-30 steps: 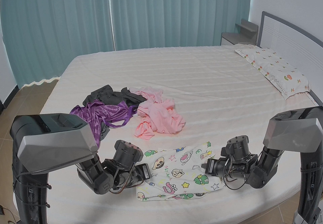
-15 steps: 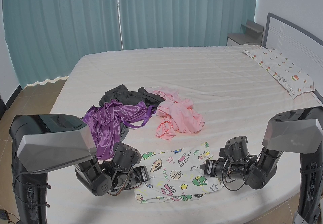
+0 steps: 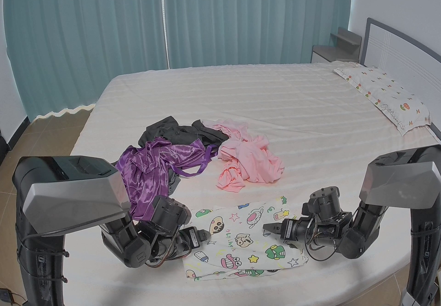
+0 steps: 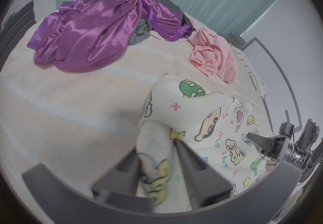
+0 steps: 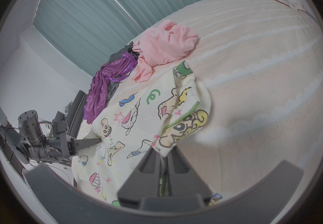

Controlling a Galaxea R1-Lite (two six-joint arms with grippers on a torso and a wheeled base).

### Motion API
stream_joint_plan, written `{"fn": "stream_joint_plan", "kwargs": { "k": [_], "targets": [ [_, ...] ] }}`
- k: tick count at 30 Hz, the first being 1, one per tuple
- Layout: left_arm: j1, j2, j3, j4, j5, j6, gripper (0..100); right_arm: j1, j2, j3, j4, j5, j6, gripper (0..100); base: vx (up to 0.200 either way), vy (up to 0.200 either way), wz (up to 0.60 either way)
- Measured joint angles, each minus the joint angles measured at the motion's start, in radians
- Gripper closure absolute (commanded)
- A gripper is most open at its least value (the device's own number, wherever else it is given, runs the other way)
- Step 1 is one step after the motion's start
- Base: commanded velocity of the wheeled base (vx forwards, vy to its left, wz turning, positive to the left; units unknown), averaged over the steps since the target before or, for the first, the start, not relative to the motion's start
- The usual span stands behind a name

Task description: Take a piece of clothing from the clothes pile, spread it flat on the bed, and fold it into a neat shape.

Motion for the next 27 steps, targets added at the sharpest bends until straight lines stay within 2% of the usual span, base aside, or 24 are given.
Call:
{"fn": "stream_joint_plan", "kwargs": {
  "k": [10,15,20,21,27],
  "targets": [
    [0.025,-0.092,0.119,-0.017,-0.029,-0.019,0,-0.01,-0.042,0.122,-0.005,0.001,-0.056,0,0.0,0.0,0.0],
    [0.03,-0.151,0.207,-0.08,-0.069,-0.055,0,-0.008,-0.068,0.181,-0.026,0.006,-0.074,0,0.0,0.0,0.0],
    [0.03,-0.184,0.324,-0.197,-0.114,-0.123,0,0.003,-0.102,0.262,-0.073,0.027,-0.072,0,0.0,0.0,0.0],
    [0.03,-0.188,0.354,-0.234,-0.124,-0.143,0,0.008,-0.108,0.279,-0.08,0.031,-0.072,100,0.0,0.0,0.0],
    [0.019,-0.197,0.466,-0.409,-0.147,-0.253,0,0.027,-0.117,0.31,-0.093,0.038,-0.071,100,0.0,0.0,0.0]
  ]
}}
